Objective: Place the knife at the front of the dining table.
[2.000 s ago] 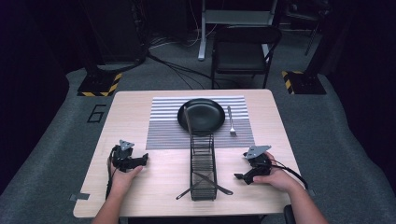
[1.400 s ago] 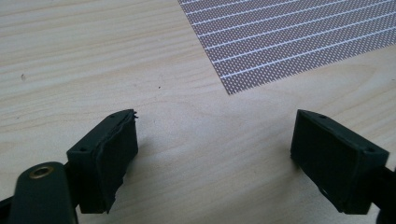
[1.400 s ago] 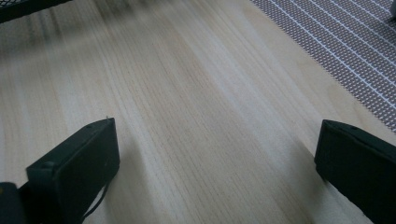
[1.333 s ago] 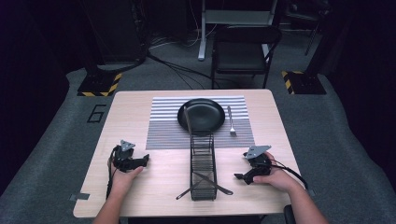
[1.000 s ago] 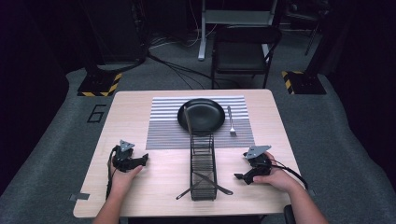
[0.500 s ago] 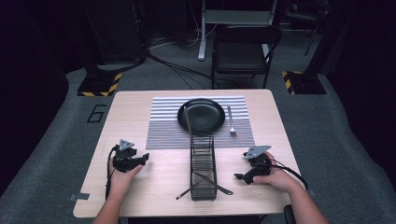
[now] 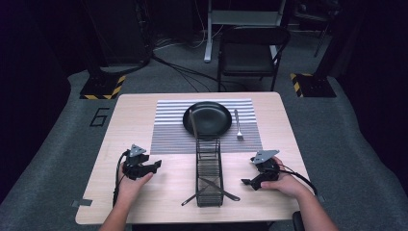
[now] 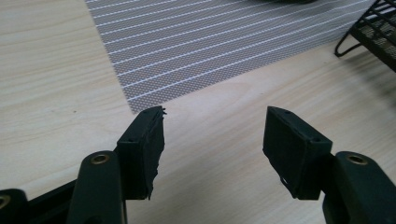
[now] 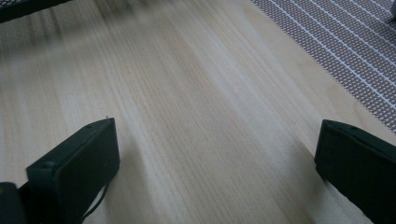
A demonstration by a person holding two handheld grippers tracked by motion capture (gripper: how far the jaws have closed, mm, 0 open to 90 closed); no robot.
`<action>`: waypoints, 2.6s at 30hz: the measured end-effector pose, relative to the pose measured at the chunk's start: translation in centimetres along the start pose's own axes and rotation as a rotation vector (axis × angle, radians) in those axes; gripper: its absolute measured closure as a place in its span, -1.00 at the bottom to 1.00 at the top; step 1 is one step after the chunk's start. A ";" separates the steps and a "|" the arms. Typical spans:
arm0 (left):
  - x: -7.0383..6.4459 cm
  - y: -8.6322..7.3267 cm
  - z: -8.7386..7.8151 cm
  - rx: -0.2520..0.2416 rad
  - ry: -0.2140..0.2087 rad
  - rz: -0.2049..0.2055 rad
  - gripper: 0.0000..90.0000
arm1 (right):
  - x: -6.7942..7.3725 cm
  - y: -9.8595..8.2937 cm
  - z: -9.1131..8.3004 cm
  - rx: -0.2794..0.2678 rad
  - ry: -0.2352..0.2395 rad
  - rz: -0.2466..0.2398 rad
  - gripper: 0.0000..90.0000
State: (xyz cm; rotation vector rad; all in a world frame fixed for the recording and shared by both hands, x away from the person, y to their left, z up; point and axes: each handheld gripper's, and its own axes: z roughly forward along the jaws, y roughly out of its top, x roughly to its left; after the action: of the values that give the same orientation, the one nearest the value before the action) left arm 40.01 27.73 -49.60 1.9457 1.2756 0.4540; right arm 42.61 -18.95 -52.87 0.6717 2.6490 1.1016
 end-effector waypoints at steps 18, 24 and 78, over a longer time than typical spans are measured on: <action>-2.9 2.3 -0.8 0.036 -0.119 0.022 0.00 | -0.1 0.0 0.0 0.003 0.002 -0.010 -1.00; -3.7 3.7 -1.3 0.020 -0.127 0.049 0.04 | -0.1 0.0 0.0 0.003 0.002 -0.009 -1.00; -9.7 13.3 1.4 -0.055 -0.241 0.149 0.51 | -0.1 0.0 0.0 0.003 0.002 -0.009 -1.00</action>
State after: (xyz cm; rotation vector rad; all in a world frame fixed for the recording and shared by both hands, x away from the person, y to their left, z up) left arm 44.99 15.63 -39.60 1.9890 0.9617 0.3130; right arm 42.64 -19.01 -52.86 0.6585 2.6534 1.0965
